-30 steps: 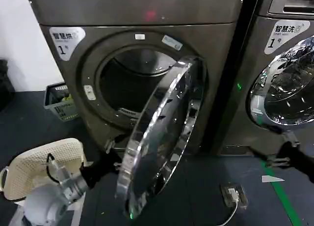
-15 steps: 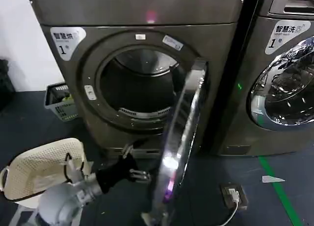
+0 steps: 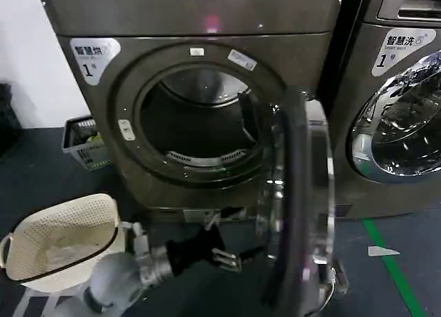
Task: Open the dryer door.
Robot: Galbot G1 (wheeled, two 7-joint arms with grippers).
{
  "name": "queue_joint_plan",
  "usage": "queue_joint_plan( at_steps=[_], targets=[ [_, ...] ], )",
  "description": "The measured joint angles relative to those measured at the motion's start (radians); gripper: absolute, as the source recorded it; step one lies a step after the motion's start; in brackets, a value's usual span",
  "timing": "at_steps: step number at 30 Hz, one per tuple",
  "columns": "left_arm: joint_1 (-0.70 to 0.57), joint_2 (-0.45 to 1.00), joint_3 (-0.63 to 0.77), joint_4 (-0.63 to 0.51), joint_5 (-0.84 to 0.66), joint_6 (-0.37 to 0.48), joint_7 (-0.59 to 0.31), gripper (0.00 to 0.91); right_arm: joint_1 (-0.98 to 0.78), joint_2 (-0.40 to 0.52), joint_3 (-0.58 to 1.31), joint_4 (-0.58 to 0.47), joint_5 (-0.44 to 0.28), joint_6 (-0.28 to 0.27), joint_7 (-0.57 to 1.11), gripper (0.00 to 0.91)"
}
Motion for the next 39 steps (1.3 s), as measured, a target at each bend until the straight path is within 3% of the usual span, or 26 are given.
queue_joint_plan(
  at_steps=[5,11,16,27,39],
  targets=[
    [-0.100,-0.012,0.138,0.050,-0.017,-0.021,-0.006,0.907,-0.024,-0.015,0.099,-0.024,0.011,-0.037,0.004,0.907],
    [-0.230,-0.058,0.275,0.117,-0.029,-0.020,-0.019,0.907,-0.028,-0.031,0.174,-0.046,0.093,-0.102,0.088,0.907],
    [-0.335,-0.110,0.372,0.176,-0.067,-0.024,-0.041,0.907,-0.042,-0.032,0.231,-0.060,0.071,-0.154,0.086,0.907],
    [-0.512,-0.226,0.546,0.313,-0.086,-0.038,-0.067,0.907,-0.089,-0.011,0.320,-0.047,0.068,-0.165,0.116,0.907],
    [-0.618,-0.337,0.639,0.386,-0.102,-0.037,-0.110,0.907,-0.123,-0.020,0.421,-0.046,0.113,-0.176,0.130,0.907]
  ],
)
